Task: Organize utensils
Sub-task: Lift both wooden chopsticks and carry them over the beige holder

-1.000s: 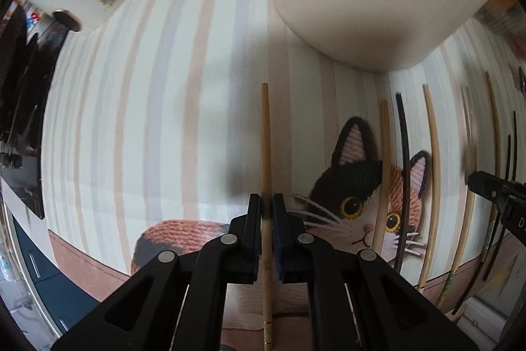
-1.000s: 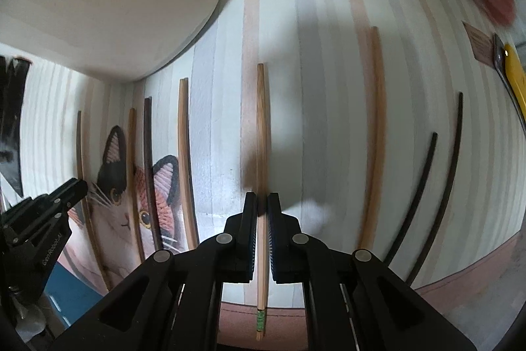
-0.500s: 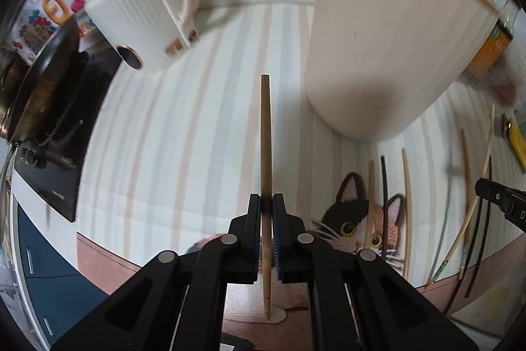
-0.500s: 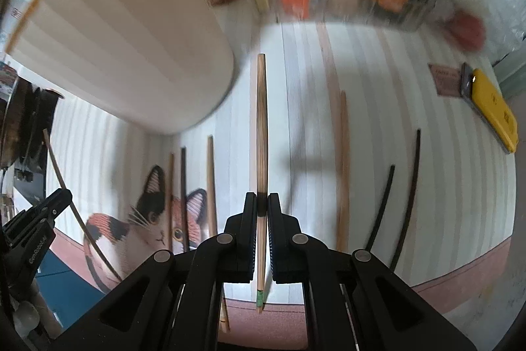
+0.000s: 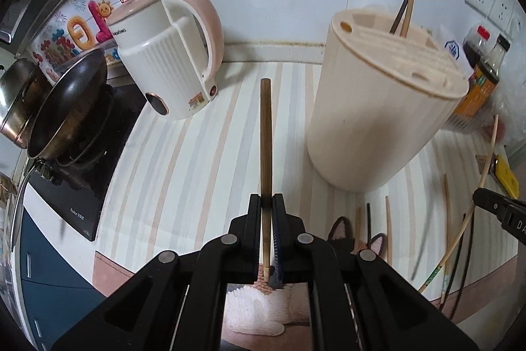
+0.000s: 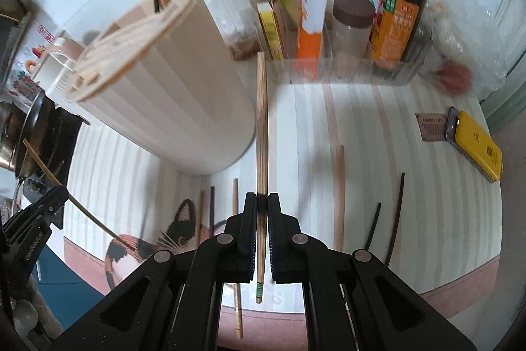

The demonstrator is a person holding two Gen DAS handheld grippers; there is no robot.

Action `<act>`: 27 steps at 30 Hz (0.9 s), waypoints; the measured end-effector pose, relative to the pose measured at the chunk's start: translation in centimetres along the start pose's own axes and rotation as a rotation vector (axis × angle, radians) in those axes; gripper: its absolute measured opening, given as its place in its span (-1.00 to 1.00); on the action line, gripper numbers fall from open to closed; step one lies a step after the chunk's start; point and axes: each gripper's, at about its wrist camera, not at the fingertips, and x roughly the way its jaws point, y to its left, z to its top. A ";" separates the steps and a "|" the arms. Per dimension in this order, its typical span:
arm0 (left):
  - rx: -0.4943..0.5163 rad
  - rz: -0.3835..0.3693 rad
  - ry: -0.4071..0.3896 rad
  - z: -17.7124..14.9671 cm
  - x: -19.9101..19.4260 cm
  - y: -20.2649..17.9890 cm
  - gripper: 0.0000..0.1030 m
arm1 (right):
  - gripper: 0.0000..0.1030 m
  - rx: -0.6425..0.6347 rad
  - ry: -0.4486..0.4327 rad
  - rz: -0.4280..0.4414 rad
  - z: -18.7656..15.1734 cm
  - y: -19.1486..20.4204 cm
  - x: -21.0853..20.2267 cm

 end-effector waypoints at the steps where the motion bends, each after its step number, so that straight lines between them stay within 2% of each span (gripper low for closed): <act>1: -0.002 -0.002 -0.008 0.2 -0.4 0.1 -0.92 | -0.88 -0.002 -0.006 0.005 0.1 0.1 -0.3; 15: -0.040 -0.062 -0.098 4.2 -7.1 1.2 -0.92 | -0.88 -0.054 -0.113 0.099 3.7 3.0 -7.8; 22: -0.024 -0.119 -0.163 7.4 -11.7 0.4 -0.92 | -0.88 -0.107 -0.173 0.109 6.5 4.9 -11.4; 27: 0.009 -0.130 -0.226 9.9 -14.7 -0.7 -0.92 | -0.88 -0.121 -0.221 0.100 9.5 5.8 -13.5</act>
